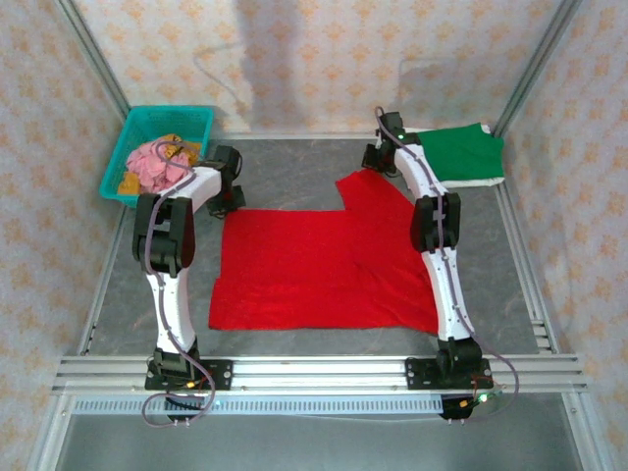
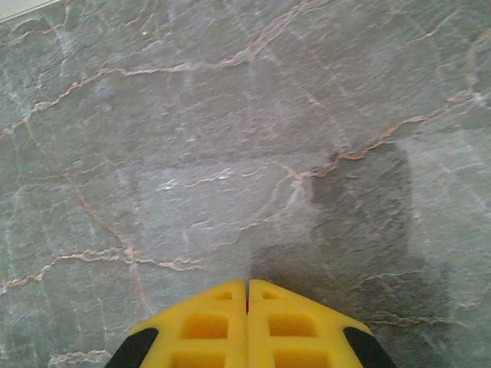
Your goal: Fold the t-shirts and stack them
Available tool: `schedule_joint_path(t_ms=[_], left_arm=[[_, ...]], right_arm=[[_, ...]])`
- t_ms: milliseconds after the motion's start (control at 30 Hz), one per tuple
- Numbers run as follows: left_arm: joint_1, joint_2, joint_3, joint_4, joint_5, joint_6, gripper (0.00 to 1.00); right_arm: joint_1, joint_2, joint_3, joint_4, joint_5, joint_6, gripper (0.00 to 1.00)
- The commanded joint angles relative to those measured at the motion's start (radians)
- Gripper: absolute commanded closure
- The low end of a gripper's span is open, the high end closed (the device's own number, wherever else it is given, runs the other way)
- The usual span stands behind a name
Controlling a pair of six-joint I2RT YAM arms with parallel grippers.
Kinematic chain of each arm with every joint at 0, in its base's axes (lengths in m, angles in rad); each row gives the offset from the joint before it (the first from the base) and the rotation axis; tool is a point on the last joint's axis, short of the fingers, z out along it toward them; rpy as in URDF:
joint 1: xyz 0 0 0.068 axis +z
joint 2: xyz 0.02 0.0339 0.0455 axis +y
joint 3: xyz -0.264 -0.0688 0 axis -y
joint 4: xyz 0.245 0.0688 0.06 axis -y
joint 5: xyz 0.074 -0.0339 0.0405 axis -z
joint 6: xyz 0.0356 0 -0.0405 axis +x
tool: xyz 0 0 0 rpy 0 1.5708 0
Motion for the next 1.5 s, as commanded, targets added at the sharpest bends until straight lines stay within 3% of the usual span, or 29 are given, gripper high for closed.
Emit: schedule_joint_path(t_ms=[0, 300, 700, 867, 1133, 1300, 1467], left_arm=[[0.006, -0.079, -0.017, -0.018, -0.02, 0.007, 1.0], [0.006, -0.17, -0.076, 0.015, -0.045, 0.011, 1.0], [0.006, -0.305, -0.29, 0.16, -0.124, 0.058, 1.0], [0.006, -0.342, -0.322, 0.196, -0.133, 0.061, 1.0], [0.005, -0.393, -0.419, 0.259, -0.118, 0.073, 1.0], [0.004, -0.34, -0.368, 0.224, -0.092, 0.09, 1.0], [-0.003, -0.275, -0.255, 0.18, -0.068, 0.105, 1.0]], right_arm=[[0.002, -0.092, -0.025, -0.003, 0.014, -0.003, 1.0], [0.002, -0.329, -0.311, 0.162, 0.012, 0.019, 1.0], [-0.002, -0.719, -0.894, 0.522, -0.004, 0.032, 1.0], [-0.005, -0.839, -1.038, 0.593, -0.043, 0.023, 1.0], [-0.008, -1.08, -1.295, 0.664, -0.007, 0.039, 1.0], [-0.024, -1.165, -1.359, 0.685, 0.023, 0.038, 1.0], [-0.034, -1.136, -1.308, 0.693, 0.031, 0.013, 1.0]])
